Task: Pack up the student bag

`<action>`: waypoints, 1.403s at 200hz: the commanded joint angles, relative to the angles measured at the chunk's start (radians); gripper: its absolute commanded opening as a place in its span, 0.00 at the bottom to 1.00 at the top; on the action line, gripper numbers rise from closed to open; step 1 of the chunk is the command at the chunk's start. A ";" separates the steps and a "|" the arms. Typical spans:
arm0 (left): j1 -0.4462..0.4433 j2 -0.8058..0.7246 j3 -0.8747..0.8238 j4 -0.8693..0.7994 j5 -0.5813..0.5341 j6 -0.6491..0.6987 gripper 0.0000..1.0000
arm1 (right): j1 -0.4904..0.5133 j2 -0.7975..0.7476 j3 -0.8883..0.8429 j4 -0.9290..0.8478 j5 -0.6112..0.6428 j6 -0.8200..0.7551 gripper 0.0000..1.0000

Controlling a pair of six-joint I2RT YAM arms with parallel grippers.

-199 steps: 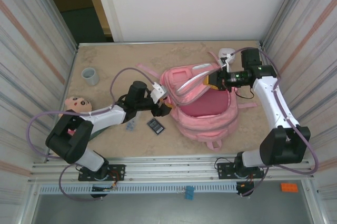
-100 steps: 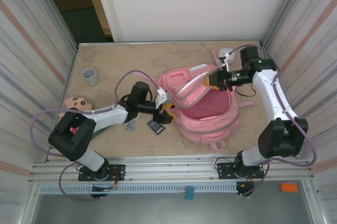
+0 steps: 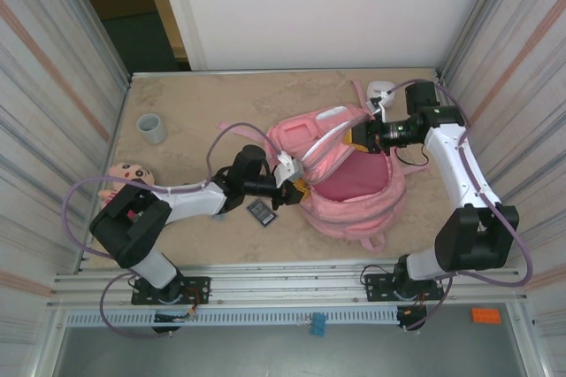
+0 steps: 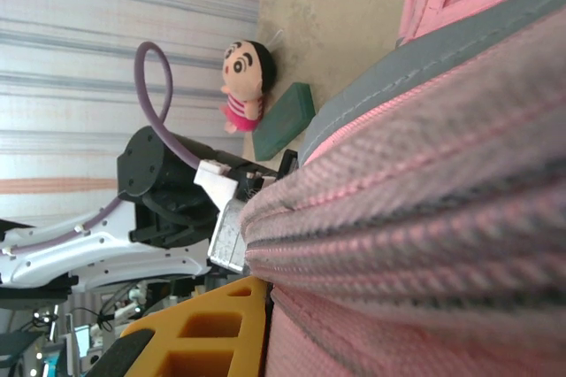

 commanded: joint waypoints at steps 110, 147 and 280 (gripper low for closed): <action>0.171 -0.032 -0.050 -0.182 -0.620 -0.120 0.00 | -0.079 -0.067 0.135 -0.106 -0.142 -0.093 0.00; 0.218 0.035 0.073 -0.238 -0.660 -0.125 0.01 | -0.078 -0.087 0.126 -0.083 -0.123 -0.056 0.00; 0.231 -0.441 0.036 -0.757 -0.765 -0.405 0.79 | 0.078 -0.139 -0.286 0.919 0.361 0.593 0.00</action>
